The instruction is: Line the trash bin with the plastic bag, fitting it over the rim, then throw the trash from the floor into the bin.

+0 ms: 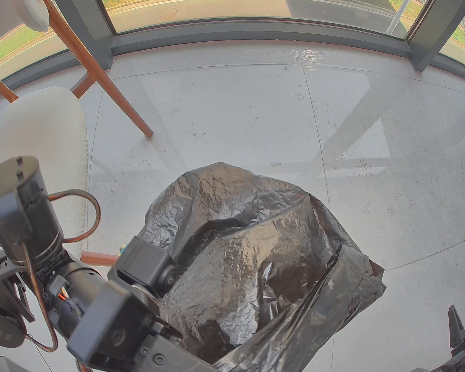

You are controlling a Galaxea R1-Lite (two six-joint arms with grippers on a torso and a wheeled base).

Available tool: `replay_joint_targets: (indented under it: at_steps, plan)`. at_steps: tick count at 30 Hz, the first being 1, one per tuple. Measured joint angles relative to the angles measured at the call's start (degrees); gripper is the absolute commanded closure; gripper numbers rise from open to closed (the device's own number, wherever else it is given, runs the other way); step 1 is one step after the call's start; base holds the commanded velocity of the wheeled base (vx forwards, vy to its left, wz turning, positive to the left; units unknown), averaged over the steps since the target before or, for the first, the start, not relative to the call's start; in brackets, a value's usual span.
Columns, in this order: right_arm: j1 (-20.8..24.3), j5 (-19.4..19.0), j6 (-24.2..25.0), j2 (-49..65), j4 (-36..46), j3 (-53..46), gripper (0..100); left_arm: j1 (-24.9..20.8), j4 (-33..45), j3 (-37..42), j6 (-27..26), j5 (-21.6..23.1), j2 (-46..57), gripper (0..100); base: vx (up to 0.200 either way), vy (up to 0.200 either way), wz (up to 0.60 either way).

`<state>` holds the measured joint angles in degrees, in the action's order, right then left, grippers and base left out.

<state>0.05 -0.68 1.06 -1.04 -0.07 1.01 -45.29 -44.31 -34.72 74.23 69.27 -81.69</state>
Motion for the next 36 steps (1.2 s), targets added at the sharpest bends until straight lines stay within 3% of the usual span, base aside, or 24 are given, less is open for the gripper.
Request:
replay_joint_targets:
  at_steps: [13, 25, 36]
  plan:
    - [0.0, 0.0, 0.0, 0.0, 0.0, 0.0, 0, -1.2, -9.5, 2.0, 0.0, 0.0, -9.7, 100, 0.0, 0.0, 0.0]
    - [0.0, 0.1, 0.0, 0.0, 0.0, 0.0, 0, -1.5, -25.2, 7.3, 0.4, 0.0, -19.3, 100, 0.0, 0.0, 0.0]
    - [0.0, 0.1, 0.0, 0.0, 0.0, 0.0, 0, -2.8, -26.7, 11.6, 0.4, -0.2, -22.4, 100, 0.0, 0.0, 0.0]
